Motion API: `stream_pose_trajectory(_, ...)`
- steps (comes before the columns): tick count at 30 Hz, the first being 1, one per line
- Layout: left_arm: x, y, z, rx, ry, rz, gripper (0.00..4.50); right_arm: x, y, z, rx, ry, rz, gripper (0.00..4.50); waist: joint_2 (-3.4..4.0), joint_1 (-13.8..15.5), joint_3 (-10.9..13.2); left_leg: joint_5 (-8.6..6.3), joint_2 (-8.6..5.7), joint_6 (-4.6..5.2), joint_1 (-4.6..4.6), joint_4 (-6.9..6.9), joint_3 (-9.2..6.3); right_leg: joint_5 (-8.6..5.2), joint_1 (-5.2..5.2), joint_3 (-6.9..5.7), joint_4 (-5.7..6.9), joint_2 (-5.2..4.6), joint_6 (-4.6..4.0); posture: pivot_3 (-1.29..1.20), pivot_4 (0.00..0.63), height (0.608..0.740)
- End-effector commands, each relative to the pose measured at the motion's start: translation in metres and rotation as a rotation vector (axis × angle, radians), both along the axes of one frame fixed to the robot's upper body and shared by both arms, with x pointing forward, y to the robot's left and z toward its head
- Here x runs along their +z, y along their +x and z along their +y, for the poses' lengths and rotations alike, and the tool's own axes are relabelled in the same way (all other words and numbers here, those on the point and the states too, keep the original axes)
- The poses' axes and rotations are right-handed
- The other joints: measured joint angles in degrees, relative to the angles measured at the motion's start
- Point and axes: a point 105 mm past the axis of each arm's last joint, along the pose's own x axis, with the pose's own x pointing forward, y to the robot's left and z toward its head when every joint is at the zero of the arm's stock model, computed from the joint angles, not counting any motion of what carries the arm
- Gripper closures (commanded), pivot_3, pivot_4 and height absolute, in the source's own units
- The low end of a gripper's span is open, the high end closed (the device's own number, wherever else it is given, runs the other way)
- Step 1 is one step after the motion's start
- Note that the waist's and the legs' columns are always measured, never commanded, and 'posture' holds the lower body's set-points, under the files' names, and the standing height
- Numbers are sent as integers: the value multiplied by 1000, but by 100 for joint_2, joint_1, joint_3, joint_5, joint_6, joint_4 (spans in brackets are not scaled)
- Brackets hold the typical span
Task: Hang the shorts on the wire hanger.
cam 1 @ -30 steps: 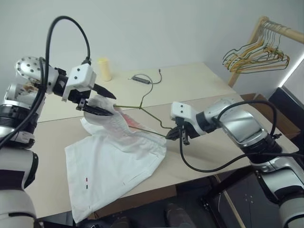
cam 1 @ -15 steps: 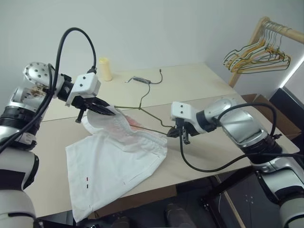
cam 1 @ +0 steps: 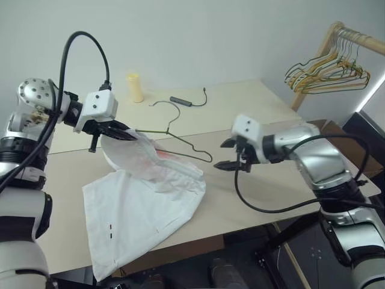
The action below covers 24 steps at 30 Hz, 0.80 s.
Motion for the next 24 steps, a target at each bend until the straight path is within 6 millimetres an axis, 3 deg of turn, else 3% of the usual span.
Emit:
stream_pose_trajectory(1,11,0,6,14,-25,-57,4500,11,-10,-1,-37,115,56,542,0,-16,0,0,1,0,2,0,0,0,0,0,2,0,-1,-168,0,740)
stream_pose_trajectory(9,12,2,9,54,-77,-76,4500,-42,-39,33,-83,233,279,542,-3,-30,-2,0,2,0,2,5,-2,1,2,2,8,1,0,-176,0,740)
stream_pose_trajectory(14,9,1,8,44,-77,-67,4500,-53,-48,52,-81,273,331,542,-3,-34,-2,0,0,0,2,6,-3,1,2,2,8,0,1,-180,0,740)
stream_pose_trajectory(20,8,0,7,45,-80,-65,4500,-53,-47,56,-91,308,367,2485,-3,-38,-2,0,0,0,0,9,-6,3,2,1,7,-1,2,-175,0,740)
stream_pose_trajectory(24,11,-1,8,47,-105,-69,4500,-62,-42,54,-138,278,383,3991,-3,-43,-2,0,0,0,1,9,-6,3,3,1,6,-1,2,-175,0,740)
